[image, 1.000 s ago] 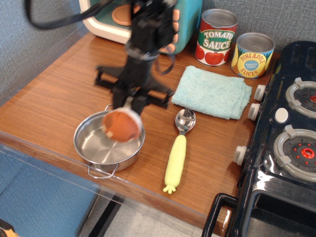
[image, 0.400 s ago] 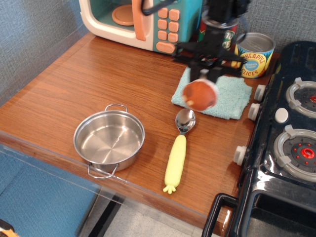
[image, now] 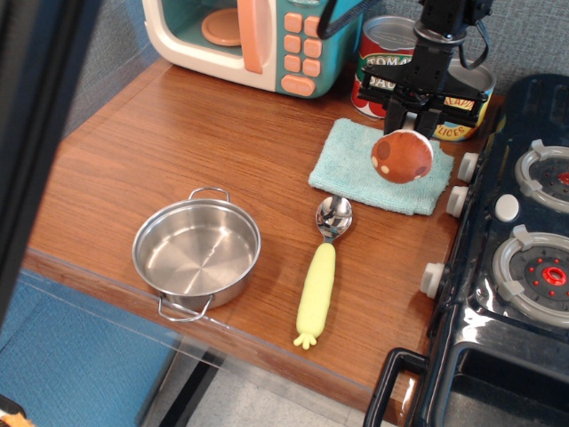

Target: PUT THE MASHROOM ON THE TOWL

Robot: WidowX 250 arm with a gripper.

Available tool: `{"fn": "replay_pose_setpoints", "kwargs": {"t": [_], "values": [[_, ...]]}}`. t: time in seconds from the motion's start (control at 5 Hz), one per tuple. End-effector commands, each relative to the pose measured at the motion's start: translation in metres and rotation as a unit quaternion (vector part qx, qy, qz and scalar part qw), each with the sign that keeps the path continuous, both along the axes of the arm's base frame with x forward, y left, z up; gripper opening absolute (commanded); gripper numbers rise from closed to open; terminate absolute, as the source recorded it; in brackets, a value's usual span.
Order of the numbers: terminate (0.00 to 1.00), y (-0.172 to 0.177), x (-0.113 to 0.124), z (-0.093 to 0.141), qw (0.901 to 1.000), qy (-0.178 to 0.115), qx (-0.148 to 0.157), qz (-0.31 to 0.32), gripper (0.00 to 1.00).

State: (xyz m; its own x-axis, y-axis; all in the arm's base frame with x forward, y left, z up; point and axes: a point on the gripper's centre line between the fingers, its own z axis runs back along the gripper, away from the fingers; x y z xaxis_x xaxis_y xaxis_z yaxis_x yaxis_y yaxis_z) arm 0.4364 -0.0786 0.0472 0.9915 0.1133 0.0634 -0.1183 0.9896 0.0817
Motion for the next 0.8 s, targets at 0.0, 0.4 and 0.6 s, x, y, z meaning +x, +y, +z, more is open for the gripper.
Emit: {"fn": "replay_pose_setpoints", "kwargs": {"t": [0.0,0.4,0.6], "values": [[0.00,0.007,0.009,0.020,0.9996,-0.025,0.013,-0.001,1.00],[0.00,0.010,0.006,0.046,0.9985,-0.049,0.021,-0.013,1.00],[0.00,0.013,0.000,0.072,0.9967,-0.080,0.000,-0.015,1.00]]}}
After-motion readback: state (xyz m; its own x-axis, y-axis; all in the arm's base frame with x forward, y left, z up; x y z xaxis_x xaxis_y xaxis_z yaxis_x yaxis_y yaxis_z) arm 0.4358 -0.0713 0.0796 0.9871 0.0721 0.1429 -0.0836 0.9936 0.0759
